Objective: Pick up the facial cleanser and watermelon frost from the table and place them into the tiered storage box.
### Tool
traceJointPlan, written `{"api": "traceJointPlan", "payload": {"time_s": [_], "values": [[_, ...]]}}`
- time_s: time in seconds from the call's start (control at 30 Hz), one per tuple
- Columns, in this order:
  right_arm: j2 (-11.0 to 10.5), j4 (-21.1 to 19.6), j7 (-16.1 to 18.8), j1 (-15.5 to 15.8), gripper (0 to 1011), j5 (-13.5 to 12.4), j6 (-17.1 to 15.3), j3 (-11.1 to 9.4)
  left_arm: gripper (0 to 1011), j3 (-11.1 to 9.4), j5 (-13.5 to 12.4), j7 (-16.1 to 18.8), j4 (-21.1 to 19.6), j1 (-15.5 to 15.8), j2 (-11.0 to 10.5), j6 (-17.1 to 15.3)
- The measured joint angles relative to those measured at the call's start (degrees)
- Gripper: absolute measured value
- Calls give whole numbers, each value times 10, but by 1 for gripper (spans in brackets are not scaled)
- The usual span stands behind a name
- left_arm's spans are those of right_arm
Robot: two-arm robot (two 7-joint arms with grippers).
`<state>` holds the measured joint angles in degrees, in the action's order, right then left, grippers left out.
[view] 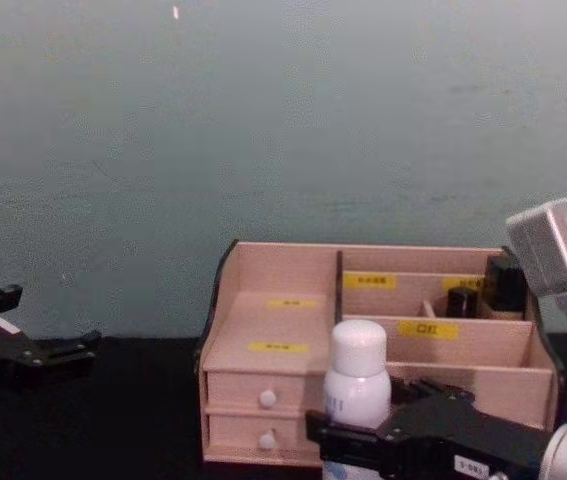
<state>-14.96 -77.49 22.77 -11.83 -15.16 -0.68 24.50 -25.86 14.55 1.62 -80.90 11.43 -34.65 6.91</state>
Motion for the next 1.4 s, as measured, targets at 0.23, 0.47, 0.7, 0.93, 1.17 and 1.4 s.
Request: {"api": "traceJointPlan", "payload": {"time_s": [0.23,0.47,0.7,0.93,1.17,1.4], "values": [[1,0,1,-1,1003,-2,0,1,1001,0,0,0,0,0,0,0],[-1,-3,2,1,1002,1,7,4,1001,0,0,0,0,0,0,0],[-1,-3,2,1,1002,1,8,4,1001,0,0,0,0,0,0,0],[-1,-3,2,1,1002,1,7,4,1001,0,0,0,0,0,0,0],[-1,-3,2,1,980,1,7,3,1001,0,0,0,0,0,0,0],[-1,-3,2,1,838,1,7,3,1001,0,0,0,0,0,0,0]]}}
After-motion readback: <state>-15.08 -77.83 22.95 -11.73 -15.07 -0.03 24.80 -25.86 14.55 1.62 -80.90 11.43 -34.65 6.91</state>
